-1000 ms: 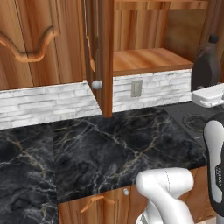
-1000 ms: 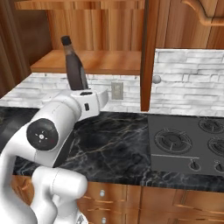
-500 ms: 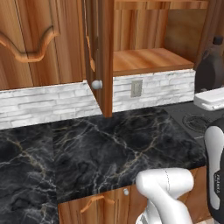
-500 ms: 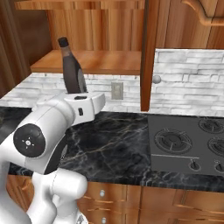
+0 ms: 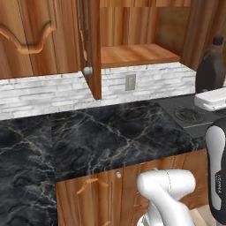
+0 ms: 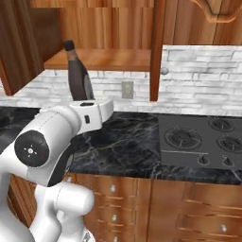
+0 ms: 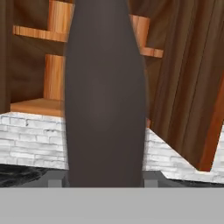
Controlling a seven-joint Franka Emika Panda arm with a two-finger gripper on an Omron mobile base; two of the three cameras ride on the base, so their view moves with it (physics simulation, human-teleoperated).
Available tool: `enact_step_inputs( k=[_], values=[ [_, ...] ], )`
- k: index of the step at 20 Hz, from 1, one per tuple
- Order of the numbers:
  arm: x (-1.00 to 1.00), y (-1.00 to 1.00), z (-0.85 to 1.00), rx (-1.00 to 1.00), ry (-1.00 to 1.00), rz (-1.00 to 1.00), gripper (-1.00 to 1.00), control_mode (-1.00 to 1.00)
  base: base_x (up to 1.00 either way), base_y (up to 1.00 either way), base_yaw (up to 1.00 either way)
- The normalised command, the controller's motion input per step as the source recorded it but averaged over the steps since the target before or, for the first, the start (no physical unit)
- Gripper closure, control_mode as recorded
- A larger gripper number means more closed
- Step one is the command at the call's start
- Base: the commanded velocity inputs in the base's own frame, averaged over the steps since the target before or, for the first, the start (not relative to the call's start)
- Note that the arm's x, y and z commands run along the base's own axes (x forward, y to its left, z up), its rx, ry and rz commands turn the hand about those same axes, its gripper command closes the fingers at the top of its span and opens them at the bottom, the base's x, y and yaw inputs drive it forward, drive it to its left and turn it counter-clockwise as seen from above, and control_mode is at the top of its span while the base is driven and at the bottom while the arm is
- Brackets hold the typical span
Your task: Move the condiment bottle and syrup bottle from the cabinet to the dining counter.
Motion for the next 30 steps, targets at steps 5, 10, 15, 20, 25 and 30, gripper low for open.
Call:
enact_step_inputs(
  k=[5,10,15,20,25,30],
  values=[
    [0.00,0.00,0.00,0.00,0.00,0.00,1.00,1.00,-0.61,-0.78,-0.06],
    [0.00,0.00,0.00,0.00,0.00,0.00,1.00,1.00,-0.53,-1.00,-0.20],
    [0.00,0.00,0.00,0.00,0.00,0.00,1.00,1.00,-0.27,-1.00,-0.44],
    [0.00,0.00,0.00,0.00,0.00,0.00,1.00,1.00,-0.01,-1.00,-0.61],
    [0.00,0.00,0.00,0.00,0.00,0.00,1.00,1.00,0.00,-1.00,-0.69],
    [0.00,0.00,0.00,0.00,0.00,0.00,1.00,1.00,0.00,-1.00,-0.68]
  ],
)
